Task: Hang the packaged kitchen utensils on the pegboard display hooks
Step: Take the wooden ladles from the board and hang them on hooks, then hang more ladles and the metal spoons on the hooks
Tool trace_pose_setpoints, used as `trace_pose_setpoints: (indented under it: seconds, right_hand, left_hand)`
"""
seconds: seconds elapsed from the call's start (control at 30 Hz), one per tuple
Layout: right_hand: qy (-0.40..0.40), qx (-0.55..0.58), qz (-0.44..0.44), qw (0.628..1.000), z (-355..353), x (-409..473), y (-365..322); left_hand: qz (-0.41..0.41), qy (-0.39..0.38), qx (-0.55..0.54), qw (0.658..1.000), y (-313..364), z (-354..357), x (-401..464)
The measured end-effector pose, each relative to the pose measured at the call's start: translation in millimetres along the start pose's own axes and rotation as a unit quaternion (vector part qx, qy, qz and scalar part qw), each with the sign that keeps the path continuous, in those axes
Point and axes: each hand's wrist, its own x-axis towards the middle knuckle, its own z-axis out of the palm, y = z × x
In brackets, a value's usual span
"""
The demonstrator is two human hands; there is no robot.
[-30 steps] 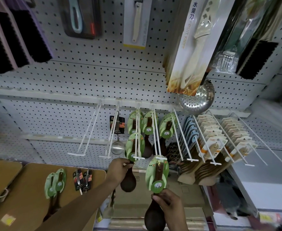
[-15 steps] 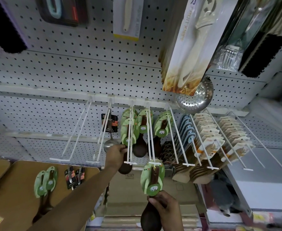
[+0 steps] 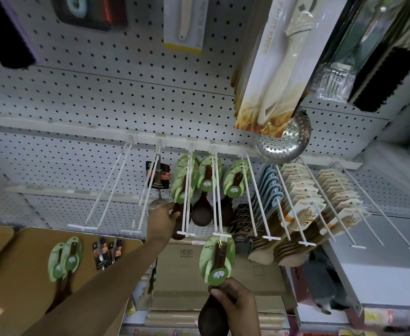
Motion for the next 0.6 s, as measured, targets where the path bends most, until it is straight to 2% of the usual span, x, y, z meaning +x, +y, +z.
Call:
trace_pose_setpoints:
  seconds: [0.07,0.17,0.3,0.43,0.53,0.6]
  right_hand:
    - [-0.002,0.003,0.000,1.000,1,-1,0]
    - [-0.004,0.030,0.015,0.999,3,-3,-4]
    - [-0.007,0.043,0.020,0.999,5,-4,-3]
    - [-0.001,0.084,0.034,0.996,8,-6,-3]
    - [0.001,0.083,0.021,0.996,8,-5,-5]
    - [0.004,0.081,0.008,0.997,8,-6,-9]
  left_hand:
    - [-0.008,-0.002,-0.003,1.000,-1,-4,-19]
    - [0.029,0.007,-0.038,0.999,-10,-5,-54]
    - [0.060,-0.100,-0.049,0.992,-33,5,-101]
    - [0.102,-0.209,-0.057,0.971,-45,15,-146]
    - [0.133,-0.243,-0.053,0.959,-41,17,-166]
    - [0.129,-0.234,-0.059,0.962,-37,19,-173]
